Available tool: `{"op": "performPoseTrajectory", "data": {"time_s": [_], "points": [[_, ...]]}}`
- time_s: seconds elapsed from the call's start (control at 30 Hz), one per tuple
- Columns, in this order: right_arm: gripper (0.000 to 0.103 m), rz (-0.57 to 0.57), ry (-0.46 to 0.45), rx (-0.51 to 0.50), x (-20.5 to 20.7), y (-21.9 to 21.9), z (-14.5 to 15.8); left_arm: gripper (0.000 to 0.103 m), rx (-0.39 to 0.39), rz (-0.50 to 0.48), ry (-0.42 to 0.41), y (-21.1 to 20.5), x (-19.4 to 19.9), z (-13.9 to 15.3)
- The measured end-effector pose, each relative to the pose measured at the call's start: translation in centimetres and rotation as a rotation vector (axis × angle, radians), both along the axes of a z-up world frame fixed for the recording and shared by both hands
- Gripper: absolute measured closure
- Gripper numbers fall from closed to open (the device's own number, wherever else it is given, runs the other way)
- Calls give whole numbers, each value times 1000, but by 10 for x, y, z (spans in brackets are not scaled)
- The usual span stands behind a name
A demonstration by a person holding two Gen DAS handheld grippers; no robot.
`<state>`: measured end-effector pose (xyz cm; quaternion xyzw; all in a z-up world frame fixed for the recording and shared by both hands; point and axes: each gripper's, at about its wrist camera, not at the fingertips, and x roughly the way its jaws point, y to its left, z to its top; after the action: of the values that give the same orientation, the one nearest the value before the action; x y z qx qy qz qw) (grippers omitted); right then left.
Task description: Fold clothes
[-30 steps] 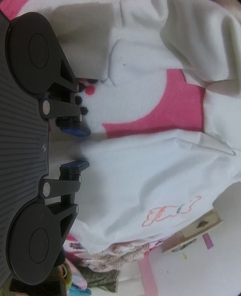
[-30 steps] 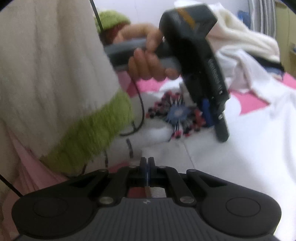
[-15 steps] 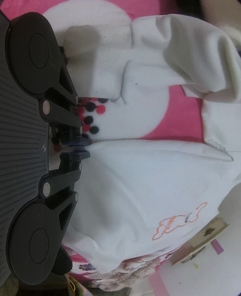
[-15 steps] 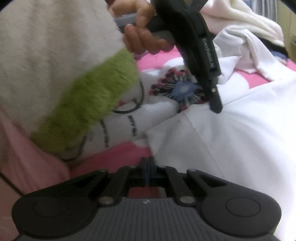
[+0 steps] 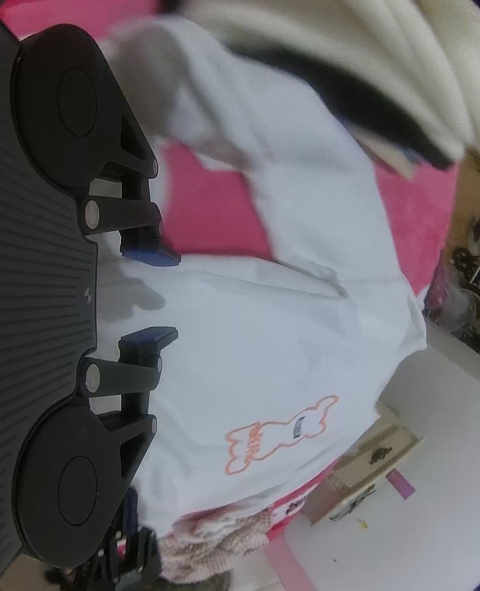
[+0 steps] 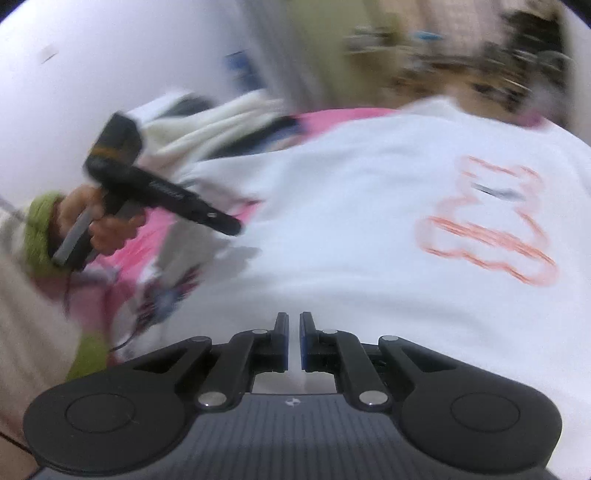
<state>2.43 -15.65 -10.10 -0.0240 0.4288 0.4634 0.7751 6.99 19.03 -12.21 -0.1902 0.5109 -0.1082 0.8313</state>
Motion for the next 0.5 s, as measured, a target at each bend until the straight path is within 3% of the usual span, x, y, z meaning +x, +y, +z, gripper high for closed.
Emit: {"op": "performPoseTrajectory", "data": {"time_s": [0.1, 0.2, 0.3, 0.33, 0.43, 0.5], "points": [[95, -208, -26, -47, 8, -51, 7, 68, 15, -24, -28, -11, 2, 5], [88, -530, -37, -91, 13, -121, 17, 67, 44, -69, -68, -29, -9, 13], [86, -771, 25, -98, 1, -186, 22, 67, 78, -138, -102, -50, -22, 21], [81, -837, 55, -91, -4, -203, 21, 66, 92, -185, -111, -59, -26, 23], [67, -954, 198, -12, -26, -231, 3, 65, 117, -311, -103, -89, -36, 23], [64, -1015, 287, 57, -35, -248, -11, 65, 128, -372, -67, -106, -38, 17]]}}
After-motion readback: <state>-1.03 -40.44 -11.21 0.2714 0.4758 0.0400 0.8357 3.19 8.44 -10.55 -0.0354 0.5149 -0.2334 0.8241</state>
